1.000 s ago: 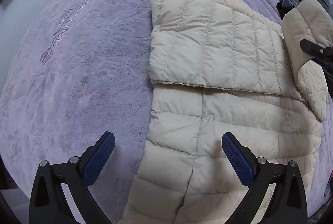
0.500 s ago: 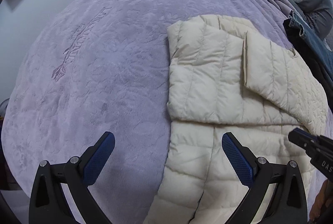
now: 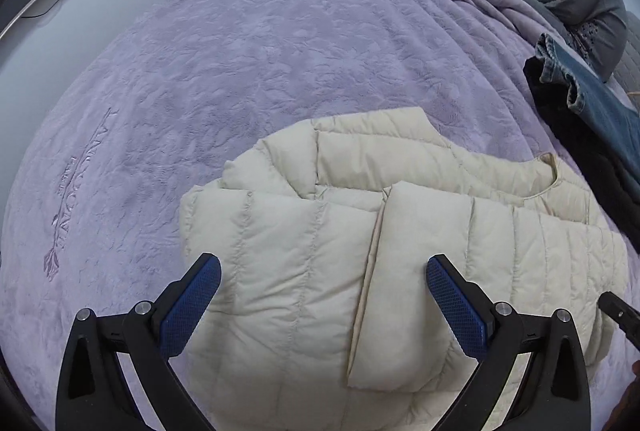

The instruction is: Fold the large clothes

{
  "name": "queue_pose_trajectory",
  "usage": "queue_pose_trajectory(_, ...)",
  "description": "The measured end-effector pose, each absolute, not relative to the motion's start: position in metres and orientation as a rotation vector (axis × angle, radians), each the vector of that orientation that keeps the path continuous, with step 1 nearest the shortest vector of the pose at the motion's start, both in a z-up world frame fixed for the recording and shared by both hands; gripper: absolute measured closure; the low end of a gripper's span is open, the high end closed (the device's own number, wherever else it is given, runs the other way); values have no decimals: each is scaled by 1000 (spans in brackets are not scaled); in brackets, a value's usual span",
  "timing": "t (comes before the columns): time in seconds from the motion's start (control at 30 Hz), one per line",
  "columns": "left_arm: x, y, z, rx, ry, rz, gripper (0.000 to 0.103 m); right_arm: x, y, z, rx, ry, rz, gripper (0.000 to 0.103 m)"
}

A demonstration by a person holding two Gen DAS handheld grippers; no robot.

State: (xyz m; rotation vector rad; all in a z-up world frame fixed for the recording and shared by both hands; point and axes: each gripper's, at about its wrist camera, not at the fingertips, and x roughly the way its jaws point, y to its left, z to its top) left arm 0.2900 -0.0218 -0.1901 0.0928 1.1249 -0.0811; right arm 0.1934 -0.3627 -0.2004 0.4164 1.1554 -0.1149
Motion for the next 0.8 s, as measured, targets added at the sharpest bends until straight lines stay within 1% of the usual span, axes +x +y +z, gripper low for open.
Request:
queue_pose_trajectory(0.13, 275, -20, -216, 130, 1187, -74, 0, 194, -360, -222, 427, 1209, -83, 86)
queue_pose_trajectory(0.27, 253, -15, -232, 140, 1218, -79, 0, 176, -352, -235, 369, 1238, -41, 86)
queue_pose_trajectory(0.4, 241, -16, -236, 168, 1198, -78, 0, 166, -354, -244, 371, 1248, -29, 86)
queue_pose_trajectory(0.67, 244, -15, -244, 151, 1209, -75, 0, 168, -371, -263, 460, 1263, -46, 87)
queue_pose_trajectory(0.8, 244, -15, -244, 157, 1206, -74, 0, 166, -373, -263, 465, 1257, -55, 87)
